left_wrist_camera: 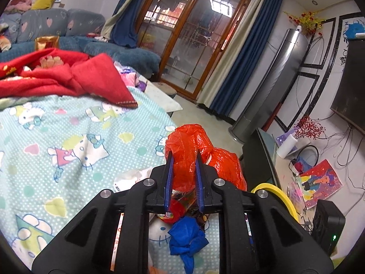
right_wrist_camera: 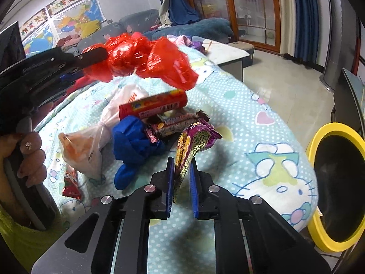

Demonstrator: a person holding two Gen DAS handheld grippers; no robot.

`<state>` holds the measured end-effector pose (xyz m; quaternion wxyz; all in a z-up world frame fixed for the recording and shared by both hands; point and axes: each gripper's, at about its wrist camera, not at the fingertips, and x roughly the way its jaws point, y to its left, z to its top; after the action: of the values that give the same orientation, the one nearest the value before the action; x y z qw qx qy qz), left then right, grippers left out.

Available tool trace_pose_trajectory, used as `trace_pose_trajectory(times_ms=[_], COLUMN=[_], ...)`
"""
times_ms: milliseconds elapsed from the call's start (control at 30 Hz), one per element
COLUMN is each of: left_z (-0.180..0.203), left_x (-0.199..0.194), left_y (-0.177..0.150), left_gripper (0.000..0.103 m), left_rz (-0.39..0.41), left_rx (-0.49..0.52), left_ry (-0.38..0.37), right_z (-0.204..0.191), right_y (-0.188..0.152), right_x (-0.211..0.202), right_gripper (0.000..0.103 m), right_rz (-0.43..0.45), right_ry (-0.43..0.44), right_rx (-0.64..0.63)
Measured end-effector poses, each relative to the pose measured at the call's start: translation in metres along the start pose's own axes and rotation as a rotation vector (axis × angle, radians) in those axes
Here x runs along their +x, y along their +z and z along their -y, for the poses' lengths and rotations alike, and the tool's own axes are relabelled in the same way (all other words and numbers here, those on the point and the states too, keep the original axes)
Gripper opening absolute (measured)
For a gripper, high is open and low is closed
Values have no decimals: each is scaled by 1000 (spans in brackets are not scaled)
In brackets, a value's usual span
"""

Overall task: Collect trash
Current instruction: 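Carry the red bag and purple wrapper over the yellow bin with both tools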

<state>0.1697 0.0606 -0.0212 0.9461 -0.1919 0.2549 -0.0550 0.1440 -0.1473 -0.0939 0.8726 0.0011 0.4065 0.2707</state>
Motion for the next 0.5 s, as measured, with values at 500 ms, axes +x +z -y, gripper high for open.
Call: trace_pose_trajectory(times_ms=[500], left_z=[37], left_x=[-23], left_y=[1], left_gripper=[11], left_rz=[41], left_rx=[101], left_ry=[-44], right_z=[36], right_y=[27], right_x=[-51], right_gripper=[13], right_rz=[136], right_ry=[-52], right_rx=[61])
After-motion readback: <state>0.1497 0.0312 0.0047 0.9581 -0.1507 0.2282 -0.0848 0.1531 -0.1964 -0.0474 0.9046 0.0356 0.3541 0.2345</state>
